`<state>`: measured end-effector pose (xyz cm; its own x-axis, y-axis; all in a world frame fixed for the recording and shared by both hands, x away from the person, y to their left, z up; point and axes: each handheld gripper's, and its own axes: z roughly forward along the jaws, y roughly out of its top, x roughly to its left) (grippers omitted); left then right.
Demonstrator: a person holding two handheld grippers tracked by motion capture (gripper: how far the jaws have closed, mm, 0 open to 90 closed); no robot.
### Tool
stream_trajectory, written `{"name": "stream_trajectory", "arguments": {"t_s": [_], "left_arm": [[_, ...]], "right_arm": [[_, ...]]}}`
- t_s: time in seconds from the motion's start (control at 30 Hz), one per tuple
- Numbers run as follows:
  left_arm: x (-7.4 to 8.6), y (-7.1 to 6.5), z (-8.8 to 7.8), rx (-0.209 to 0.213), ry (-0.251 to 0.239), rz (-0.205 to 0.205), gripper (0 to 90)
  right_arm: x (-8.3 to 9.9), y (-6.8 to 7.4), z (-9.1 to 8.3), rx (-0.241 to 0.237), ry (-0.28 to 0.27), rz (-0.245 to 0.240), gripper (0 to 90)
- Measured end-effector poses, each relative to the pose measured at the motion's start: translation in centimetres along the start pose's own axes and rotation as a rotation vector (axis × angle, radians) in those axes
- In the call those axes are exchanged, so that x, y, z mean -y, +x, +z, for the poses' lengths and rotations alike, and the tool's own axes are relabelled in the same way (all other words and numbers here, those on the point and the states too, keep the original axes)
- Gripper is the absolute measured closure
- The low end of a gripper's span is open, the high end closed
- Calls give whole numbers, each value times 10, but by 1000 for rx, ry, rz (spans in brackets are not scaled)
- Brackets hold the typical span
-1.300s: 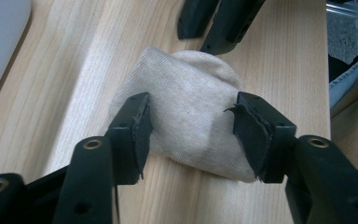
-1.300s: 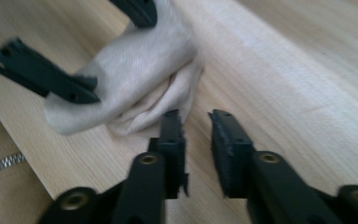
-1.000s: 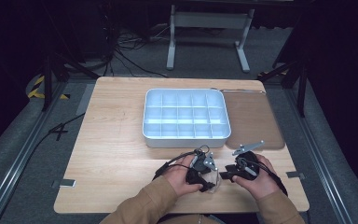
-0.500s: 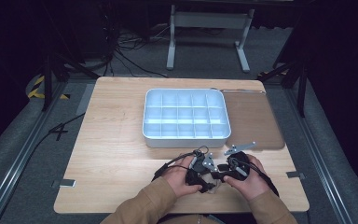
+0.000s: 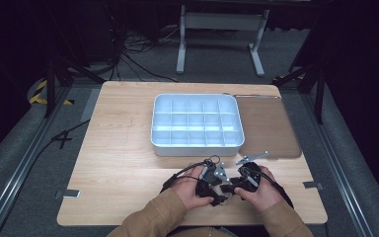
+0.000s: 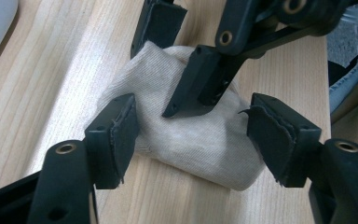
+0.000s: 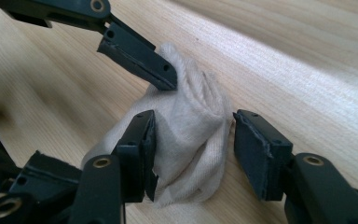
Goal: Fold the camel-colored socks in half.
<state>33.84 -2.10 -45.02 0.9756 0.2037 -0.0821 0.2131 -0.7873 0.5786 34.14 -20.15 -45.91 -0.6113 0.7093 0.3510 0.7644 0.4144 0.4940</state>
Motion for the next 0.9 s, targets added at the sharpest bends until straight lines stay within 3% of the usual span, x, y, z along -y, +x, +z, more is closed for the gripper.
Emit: {"name": "stream_trajectory", "arguments": {"t_s": [0.2, 0.53, 0.63, 0.9], "left_arm": [[0, -2, -2, -7, 3, -7, 324], [2, -3, -9, -13, -8, -19, 327], [2, -3, -11, -12, -7, -10, 331], [4, -2, -22, -24, -25, -37, 345]], "right_arm": [[0, 0, 1, -12, 4, -5, 541], [-3, 5, -1, -26, 11, -45, 696], [-3, 6, -1, -20, 12, -53, 720], [-4, 8, -2, -18, 11, -82, 752]]}}
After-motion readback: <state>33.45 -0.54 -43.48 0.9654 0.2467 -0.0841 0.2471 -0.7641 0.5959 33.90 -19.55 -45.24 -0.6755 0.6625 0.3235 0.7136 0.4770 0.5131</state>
